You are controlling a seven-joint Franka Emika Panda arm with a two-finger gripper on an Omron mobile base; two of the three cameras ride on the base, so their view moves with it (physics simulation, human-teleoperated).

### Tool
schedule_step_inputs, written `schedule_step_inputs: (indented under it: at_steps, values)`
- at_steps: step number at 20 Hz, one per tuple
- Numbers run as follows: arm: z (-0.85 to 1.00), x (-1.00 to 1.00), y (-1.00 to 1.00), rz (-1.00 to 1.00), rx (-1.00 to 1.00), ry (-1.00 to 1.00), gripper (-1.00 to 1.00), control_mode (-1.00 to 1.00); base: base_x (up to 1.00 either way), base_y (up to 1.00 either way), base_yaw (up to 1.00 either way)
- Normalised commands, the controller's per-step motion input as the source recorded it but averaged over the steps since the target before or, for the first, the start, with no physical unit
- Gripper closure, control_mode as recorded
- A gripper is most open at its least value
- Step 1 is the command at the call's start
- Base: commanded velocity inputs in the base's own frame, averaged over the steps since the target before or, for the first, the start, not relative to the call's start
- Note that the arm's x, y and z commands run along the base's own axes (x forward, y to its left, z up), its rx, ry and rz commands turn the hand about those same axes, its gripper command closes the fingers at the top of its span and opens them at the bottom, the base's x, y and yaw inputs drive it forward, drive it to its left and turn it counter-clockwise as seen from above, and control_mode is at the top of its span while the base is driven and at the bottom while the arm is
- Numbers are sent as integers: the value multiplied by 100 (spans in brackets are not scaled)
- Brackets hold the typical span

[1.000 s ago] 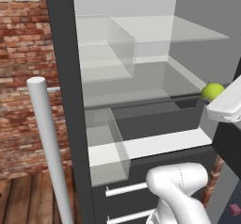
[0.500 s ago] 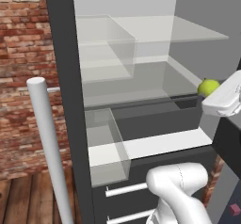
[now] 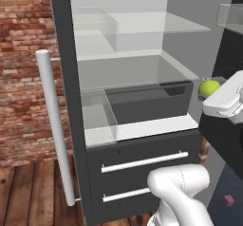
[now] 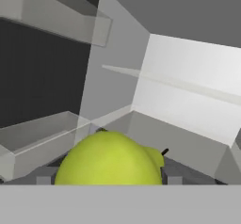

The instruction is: Retrieve the kiwi and pear from the fridge and place them into the bowl on the dining table.

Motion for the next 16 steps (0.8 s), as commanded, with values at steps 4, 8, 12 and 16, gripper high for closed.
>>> schedule_step_inputs:
  at_steps: [4, 8, 12, 16]
  values:
    - [0, 0, 0, 0, 0, 0, 100, 100, -67, 4, 4]
    - [0, 0, 0, 0, 0, 0, 100, 100, -46, 23, 7]
    - [0, 0, 0, 0, 0, 0, 100, 100, -34, 39, 7]
    - [0, 0, 0, 0, 0, 0, 100, 100, -26, 51, 6]
